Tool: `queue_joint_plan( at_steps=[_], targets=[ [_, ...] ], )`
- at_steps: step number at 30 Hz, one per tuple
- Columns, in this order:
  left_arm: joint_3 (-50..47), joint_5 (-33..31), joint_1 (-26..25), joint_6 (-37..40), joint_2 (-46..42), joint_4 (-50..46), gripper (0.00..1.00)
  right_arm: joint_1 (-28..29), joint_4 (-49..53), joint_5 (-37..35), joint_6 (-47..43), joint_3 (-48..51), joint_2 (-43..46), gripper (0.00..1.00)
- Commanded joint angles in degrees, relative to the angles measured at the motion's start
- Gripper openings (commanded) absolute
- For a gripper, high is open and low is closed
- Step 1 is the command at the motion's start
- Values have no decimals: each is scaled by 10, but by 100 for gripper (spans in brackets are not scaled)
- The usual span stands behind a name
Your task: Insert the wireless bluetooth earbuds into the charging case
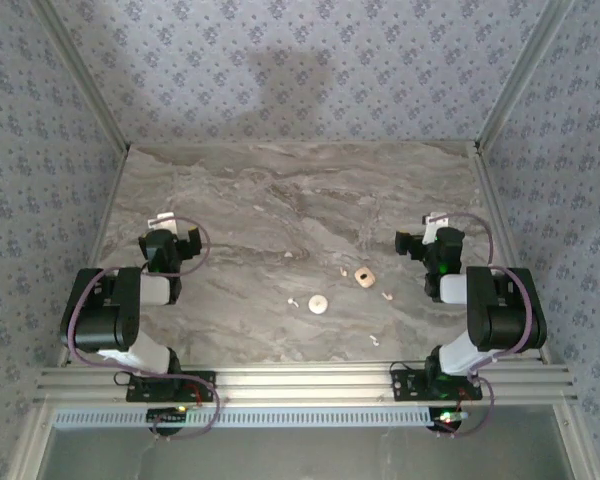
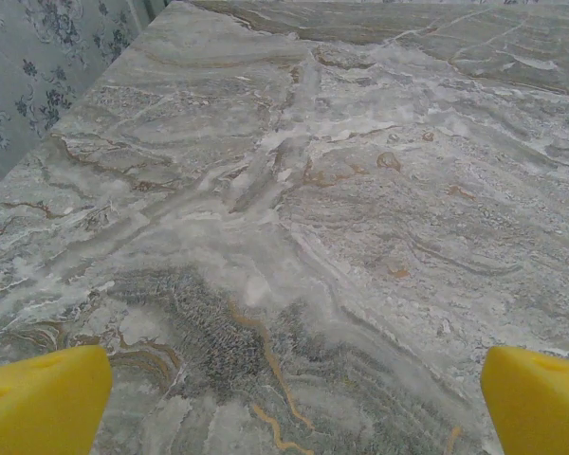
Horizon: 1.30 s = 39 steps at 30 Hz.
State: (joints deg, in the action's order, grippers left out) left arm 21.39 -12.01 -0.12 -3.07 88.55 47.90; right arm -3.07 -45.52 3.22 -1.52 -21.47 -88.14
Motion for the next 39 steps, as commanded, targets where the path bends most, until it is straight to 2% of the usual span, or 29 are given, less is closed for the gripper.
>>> queue_joint_plan(
  at_steps=[1, 22, 24, 26, 28, 30, 33, 37, 39],
  targets=[
    [11, -6, -2, -7, -7, 10, 100, 0, -9, -5, 3, -9, 8, 100],
    [10, -5, -2, -6, -8, 11, 100, 1, -11, -11, 3, -7, 9, 100],
    [24, 1, -6, 1, -22, -20, 94, 1, 10, -32, 12, -9, 31, 100],
    [71, 3, -19, 19, -51, -125, 89, -2, 86, -30, 17, -27, 80, 100],
    [123, 7, -36, 31, -74, -236, 83, -3, 250, -23, 38, -78, 136, 100],
    [154, 21, -59, 38, -98, -301, 81, 0, 419, -4, 53, -141, 173, 100],
    [189, 30, -98, 25, -129, -391, 80, 20, 593, 16, 72, -213, 207, 100],
    [230, 41, -142, -38, -168, -524, 75, 87, 757, 15, 121, -279, 238, 100],
    [238, 60, -158, -97, -194, -577, 75, 145, 840, -20, 149, -312, 238, 100]
  ],
)
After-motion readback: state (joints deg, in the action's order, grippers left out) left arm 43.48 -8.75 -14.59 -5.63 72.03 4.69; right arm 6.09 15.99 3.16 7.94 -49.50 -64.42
